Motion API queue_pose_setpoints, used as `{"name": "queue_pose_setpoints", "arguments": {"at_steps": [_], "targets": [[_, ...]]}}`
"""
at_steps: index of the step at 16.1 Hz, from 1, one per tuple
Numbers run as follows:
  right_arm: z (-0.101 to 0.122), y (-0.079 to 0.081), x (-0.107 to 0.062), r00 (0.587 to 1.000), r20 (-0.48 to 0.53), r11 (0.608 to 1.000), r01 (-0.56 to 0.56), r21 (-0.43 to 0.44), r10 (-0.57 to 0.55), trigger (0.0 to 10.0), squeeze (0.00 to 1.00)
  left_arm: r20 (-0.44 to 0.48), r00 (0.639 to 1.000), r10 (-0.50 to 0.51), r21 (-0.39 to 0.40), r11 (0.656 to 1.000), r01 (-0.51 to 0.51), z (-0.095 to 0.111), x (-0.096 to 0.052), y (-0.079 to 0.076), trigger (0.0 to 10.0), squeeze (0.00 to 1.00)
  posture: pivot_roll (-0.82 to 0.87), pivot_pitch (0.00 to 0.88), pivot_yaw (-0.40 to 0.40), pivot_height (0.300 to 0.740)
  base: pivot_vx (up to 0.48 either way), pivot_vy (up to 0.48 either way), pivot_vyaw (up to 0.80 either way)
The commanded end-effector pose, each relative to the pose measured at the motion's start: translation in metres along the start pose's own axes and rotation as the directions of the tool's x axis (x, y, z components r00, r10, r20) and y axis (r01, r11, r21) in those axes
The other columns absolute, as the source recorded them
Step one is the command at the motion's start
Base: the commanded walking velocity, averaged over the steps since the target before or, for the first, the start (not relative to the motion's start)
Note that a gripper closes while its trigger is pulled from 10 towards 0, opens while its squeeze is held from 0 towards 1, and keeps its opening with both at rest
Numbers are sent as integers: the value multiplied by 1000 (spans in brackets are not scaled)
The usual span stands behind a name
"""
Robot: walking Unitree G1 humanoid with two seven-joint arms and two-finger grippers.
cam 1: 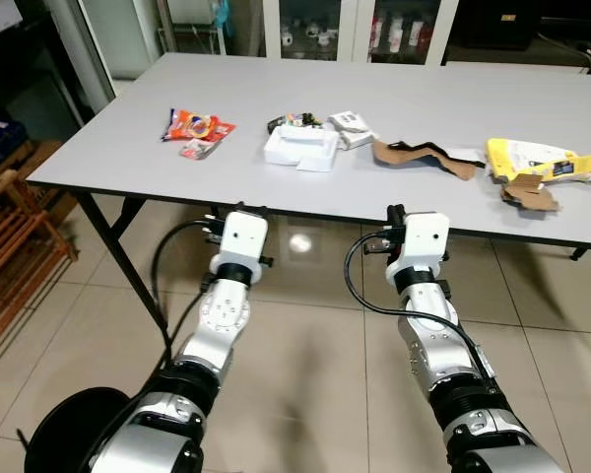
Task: Picking trash to rubbish bin
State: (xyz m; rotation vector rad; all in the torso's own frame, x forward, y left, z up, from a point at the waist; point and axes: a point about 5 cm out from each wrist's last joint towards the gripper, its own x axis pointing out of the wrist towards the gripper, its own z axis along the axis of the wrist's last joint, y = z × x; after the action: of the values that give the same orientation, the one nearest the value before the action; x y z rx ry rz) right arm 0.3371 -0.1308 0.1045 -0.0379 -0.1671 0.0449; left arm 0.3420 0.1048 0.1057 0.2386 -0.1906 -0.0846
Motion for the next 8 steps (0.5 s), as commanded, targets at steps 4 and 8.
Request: {"name": "queue_pose_setpoints", "arguments": {"at_steps": [4, 8], "targets": [[0, 0, 2, 1000, -9, 1000, -9, -25, 9, 10000, 0, -13, 1000, -16, 0, 1000, 16, -1, 0, -5, 10000, 0, -1, 24, 36, 740, 0, -380, 555], [0, -1, 2, 1000, -14, 1000, 4, -12, -5, 10000, 0, -16, 1000, -15, 1, 1000, 15, -1, 0, -4, 10000, 0, -1, 21, 40, 740, 0, -360, 127]]}}
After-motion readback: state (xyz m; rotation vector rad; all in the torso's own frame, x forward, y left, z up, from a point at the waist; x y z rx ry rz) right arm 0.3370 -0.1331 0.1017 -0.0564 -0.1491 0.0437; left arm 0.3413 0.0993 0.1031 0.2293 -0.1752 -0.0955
